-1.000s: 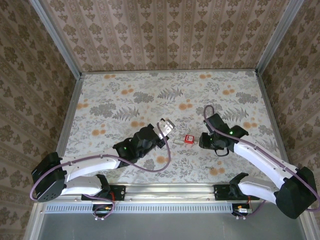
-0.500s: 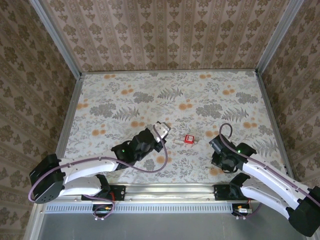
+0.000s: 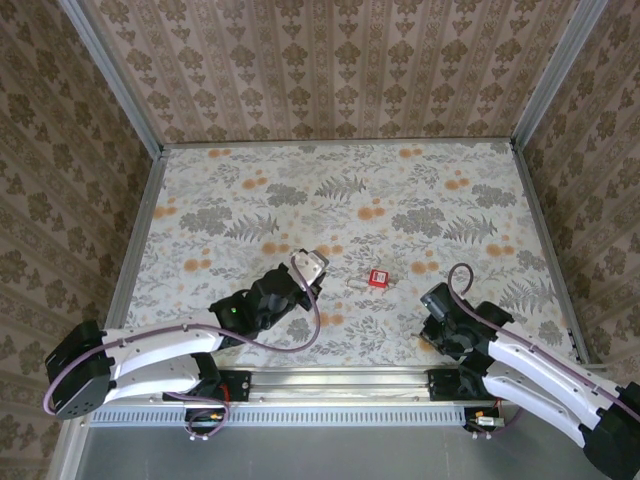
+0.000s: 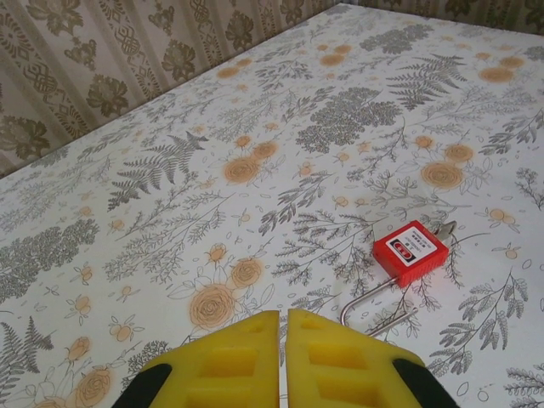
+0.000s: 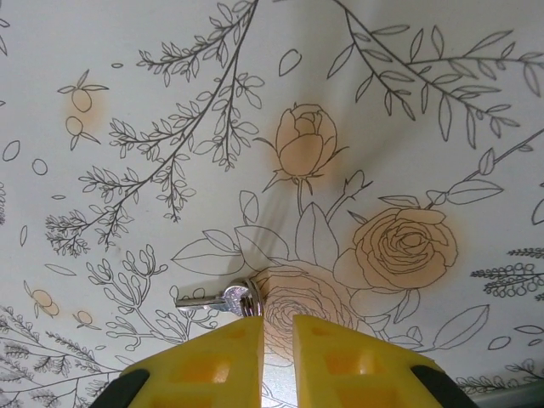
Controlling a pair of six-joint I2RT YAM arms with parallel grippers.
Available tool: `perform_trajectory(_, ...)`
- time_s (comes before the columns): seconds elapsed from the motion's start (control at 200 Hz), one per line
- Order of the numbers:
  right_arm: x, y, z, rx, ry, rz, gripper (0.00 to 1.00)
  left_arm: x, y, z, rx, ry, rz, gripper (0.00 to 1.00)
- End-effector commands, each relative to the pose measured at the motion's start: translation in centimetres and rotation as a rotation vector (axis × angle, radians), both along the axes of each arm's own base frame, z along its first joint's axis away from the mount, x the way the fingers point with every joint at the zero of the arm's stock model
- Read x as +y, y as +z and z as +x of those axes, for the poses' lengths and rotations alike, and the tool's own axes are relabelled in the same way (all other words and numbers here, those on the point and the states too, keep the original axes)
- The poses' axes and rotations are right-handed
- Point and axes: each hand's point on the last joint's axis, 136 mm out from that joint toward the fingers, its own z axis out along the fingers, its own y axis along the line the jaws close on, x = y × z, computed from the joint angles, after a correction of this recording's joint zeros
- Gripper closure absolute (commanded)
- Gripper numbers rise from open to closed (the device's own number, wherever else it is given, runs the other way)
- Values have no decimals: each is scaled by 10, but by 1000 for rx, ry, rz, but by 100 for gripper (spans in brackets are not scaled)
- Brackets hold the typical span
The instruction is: Unlock with the key
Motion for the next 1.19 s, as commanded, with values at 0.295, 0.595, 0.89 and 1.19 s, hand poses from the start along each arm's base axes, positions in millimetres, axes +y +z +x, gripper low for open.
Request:
perform_trajectory(0.295, 7, -8, 3, 3, 0, 22, 79, -3, 7, -1, 5, 0, -38, 90)
perform_trajectory(0.595, 4, 19, 14, -60, 80, -28, 81, -6, 7, 0, 6, -3, -36, 92)
perform_trajectory(0.89, 12, 11, 18, -36, 116, -19, 76, -9, 5, -1, 17, -14, -25, 92)
perform_trajectory(1.19, 17, 1, 20, -27, 103, 35, 77, -7, 3, -1, 30, -8, -24, 92)
